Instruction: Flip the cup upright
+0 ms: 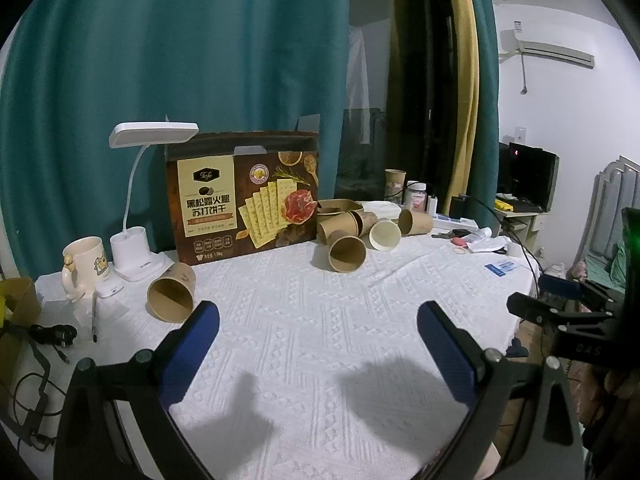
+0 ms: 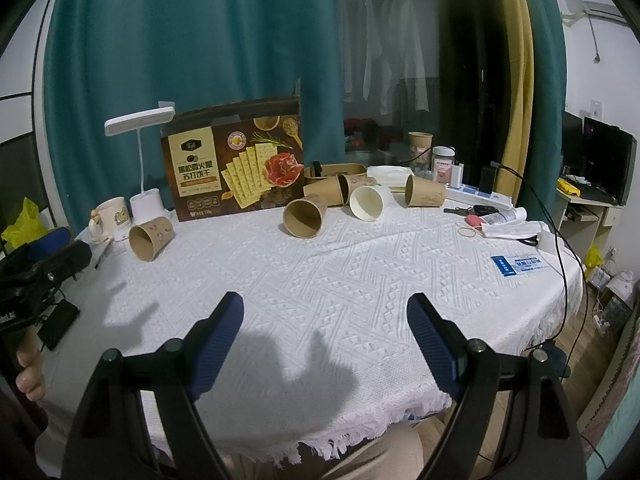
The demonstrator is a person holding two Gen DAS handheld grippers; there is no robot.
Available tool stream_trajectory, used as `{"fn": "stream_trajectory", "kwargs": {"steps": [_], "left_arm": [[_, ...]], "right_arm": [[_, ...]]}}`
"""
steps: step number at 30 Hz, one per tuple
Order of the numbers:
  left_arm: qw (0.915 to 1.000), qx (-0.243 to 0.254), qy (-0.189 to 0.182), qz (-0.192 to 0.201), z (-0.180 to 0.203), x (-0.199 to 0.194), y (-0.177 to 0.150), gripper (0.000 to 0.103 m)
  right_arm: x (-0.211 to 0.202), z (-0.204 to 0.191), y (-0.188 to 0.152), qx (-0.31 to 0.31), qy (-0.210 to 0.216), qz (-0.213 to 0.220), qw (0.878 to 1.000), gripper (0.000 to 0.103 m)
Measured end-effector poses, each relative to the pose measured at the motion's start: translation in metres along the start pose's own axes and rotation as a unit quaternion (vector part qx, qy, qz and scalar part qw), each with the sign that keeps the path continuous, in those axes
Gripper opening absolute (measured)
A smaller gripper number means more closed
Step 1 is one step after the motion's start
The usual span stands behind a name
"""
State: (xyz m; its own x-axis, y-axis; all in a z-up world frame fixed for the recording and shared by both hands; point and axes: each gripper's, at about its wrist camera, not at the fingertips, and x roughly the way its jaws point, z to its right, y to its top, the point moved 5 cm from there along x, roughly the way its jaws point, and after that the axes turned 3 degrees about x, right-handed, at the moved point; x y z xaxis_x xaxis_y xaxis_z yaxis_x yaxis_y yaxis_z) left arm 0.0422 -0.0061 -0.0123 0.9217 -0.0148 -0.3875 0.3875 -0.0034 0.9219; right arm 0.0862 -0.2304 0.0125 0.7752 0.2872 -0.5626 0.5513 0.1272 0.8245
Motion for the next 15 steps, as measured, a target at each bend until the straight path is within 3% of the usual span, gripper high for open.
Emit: {"fn": "stream_trajectory", "kwargs": {"steps": [15], "left_arm": [[1.0, 0.003, -0.006, 0.005, 0.0009, 0.0002, 0.0041, 0.099]], "right_arm": [[-0.0011, 0.0012, 0.001, 0.0, 0.0, 0.0, 1.0, 0.082]]}}
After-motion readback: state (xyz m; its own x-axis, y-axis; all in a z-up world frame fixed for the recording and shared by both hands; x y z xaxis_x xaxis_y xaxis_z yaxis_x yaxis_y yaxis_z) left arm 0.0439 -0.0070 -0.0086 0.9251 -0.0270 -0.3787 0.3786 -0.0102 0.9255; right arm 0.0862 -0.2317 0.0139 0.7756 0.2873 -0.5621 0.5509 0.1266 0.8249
